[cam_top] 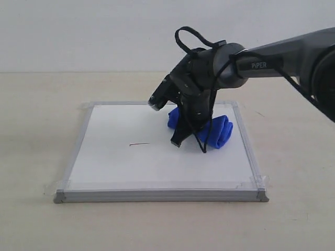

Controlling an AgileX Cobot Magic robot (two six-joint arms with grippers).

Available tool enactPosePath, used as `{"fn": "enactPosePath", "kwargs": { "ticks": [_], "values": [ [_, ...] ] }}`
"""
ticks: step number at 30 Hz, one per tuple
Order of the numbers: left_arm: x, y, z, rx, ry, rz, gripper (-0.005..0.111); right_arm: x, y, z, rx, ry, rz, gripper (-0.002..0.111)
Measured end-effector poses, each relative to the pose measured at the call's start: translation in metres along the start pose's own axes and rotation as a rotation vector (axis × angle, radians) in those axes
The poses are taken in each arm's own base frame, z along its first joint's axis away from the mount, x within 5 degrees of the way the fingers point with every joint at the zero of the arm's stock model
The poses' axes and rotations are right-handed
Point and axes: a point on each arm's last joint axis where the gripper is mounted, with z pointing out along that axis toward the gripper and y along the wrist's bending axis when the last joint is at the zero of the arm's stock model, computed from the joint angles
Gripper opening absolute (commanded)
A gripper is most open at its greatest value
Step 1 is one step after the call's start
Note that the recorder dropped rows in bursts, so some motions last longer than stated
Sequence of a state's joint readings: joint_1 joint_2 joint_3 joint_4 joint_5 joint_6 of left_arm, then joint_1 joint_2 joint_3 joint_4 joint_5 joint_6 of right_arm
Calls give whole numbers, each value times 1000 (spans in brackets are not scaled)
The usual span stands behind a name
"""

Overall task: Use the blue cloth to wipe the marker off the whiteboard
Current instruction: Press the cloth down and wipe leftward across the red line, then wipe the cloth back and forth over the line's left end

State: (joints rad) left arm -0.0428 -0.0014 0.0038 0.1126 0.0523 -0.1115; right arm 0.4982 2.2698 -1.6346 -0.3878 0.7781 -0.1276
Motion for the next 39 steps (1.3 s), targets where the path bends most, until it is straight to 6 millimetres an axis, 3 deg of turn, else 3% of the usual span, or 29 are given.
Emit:
{"fn": "enactPosePath", "kwargs": {
  "ticks": [8,11,13,16,23,27,32,39],
  "values": [
    [0,0,0,0,0,0,4,-43,93,-42,-322,-177,-225,0],
    [0,0,0,0,0,0,4,-56,108,-49,-360,-207,-235,0],
    [0,0,0,0,0,0,4,-60,106,-49,-347,-196,-206,0],
    [0,0,0,0,0,0,4,-63,87,-39,-303,-175,-121,0],
    [0,0,0,0,0,0,4,-55,13,-10,-98,-131,98,0],
    [0,0,0,0,0,0,4,-56,1,-7,-45,-120,127,0],
    [0,0,0,0,0,0,4,-63,22,-14,-145,-139,34,0],
    [0,0,0,0,0,0,4,-82,89,-41,-360,-201,-179,0]
  ]
}}
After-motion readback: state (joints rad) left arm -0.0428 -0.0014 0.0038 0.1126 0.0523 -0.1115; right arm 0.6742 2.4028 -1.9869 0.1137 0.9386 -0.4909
